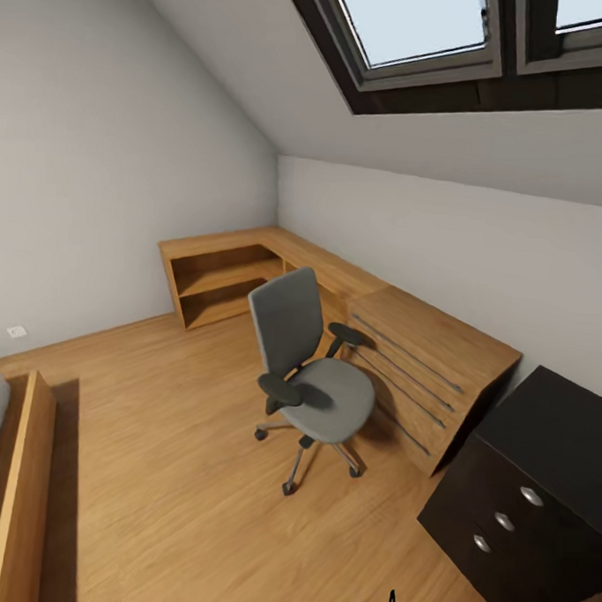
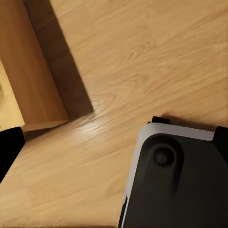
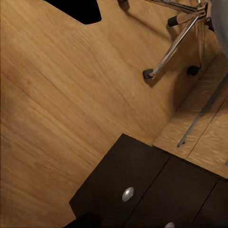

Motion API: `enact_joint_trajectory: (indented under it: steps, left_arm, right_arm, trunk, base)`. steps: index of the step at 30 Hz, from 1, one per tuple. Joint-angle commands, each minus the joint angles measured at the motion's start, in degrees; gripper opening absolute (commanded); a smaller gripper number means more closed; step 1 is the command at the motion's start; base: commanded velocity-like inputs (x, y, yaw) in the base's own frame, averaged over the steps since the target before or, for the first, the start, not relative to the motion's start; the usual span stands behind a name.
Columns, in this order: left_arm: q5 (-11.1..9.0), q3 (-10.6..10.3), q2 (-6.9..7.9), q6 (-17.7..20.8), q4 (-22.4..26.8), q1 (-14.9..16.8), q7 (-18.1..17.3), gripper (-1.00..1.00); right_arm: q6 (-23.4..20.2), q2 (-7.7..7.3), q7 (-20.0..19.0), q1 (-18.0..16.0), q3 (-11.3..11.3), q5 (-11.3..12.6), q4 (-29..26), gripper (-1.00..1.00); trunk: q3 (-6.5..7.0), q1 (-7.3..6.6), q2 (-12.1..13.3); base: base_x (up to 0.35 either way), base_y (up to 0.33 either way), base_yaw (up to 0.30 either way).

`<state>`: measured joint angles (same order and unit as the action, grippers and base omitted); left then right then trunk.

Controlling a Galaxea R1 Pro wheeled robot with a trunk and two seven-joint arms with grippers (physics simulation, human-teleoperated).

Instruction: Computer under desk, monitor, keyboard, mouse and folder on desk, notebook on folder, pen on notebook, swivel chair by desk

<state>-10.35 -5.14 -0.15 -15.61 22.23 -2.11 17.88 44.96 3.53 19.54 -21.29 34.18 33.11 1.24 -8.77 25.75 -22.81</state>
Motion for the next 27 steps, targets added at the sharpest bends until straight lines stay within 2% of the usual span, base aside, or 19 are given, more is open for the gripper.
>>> enact_joint_trajectory:
  steps: [1, 18, 27]
  left_arm:
    - [-0.5, -0.5, 0.05, -0.1, 0.1, 0.0, 0.4, 1.00]
    - [-0.5, -0.5, -0.02, -0.1, 0.1, 0.0, 0.4, 1.00]
    - [-0.4, -0.6, -0.18, -0.2, 0.1, 0.0, 0.4, 1.00]
  right_arm:
    - [0.5, 0.05, 1.0, -0.1, 0.5, 0.0, 0.1, 1.00]
    - [4.8, 0.23, 2.1, 0.3, 0.5, 0.0, 0.2, 1.00]
    - [5.5, 0.24, 2.1, 0.4, 0.5, 0.0, 0.2, 1.00]
  trunk:
    - [-0.10, 0.03, -0.1]
    - [-0.12, 0.03, -0.1]
    - [-0.31, 0.03, -0.1]
  base:
    - [0.000, 0.000, 0.281]
    - [0.001, 0.000, 0.281]
    - [0.046, 0.000, 0.281]
